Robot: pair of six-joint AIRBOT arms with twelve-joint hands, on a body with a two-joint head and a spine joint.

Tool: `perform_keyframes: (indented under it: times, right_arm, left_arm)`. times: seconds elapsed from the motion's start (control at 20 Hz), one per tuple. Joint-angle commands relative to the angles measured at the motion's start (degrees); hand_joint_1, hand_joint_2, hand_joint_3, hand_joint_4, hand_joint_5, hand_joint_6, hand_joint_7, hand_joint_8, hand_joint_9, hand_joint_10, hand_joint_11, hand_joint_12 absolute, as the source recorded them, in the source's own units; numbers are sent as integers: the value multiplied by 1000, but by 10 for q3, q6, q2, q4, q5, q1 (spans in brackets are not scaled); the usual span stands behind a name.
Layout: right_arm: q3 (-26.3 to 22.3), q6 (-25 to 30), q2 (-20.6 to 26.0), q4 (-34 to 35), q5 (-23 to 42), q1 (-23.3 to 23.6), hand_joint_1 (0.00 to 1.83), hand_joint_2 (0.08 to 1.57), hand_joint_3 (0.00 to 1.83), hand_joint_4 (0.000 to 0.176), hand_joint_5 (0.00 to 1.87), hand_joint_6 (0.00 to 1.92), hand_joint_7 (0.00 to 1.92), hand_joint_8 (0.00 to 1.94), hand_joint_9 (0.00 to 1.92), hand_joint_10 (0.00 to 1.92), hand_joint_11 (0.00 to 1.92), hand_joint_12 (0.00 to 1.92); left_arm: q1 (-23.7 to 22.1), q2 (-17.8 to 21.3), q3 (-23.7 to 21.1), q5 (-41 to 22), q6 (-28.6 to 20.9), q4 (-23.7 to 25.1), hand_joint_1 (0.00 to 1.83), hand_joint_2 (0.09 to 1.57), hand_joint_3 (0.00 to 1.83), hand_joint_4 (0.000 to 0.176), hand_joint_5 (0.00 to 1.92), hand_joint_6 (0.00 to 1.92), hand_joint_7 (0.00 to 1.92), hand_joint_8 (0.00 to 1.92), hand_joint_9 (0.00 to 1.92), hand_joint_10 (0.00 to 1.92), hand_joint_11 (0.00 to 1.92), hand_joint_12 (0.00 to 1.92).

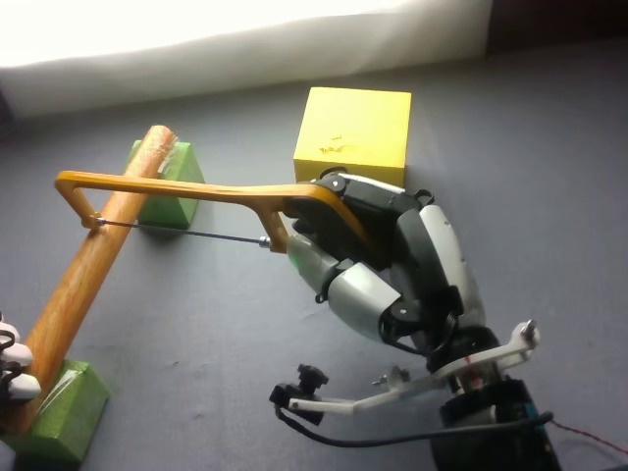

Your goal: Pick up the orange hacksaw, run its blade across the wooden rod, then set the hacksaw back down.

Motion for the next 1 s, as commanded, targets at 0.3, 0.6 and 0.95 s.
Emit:
perform_keyframes:
  times: [0.3,0.6,0.95]
  right_arm:
    - [27,-7,-40,-56,21,4,1373,1148,0,0,893,864,850,1172,912,1416,983,1443]
    - [74,-1,-73,-83,-23,16,1376,1138,0,0,922,823,862,1155,933,1382,1002,1426]
    - [118,-1,-117,-83,-53,37,1392,1092,0,0,1067,563,960,1050,1026,1296,1011,1433]
  left_arm:
    - [-5,-2,4,-5,0,-19,100,1253,0,0,162,4,142,5,155,7,0,468]
    - [-7,-3,4,-5,0,-19,81,1265,2,0,131,1,115,1,121,1,0,388]
    - [-8,-4,6,-5,0,-19,108,1261,0,0,151,4,123,1,123,1,0,380]
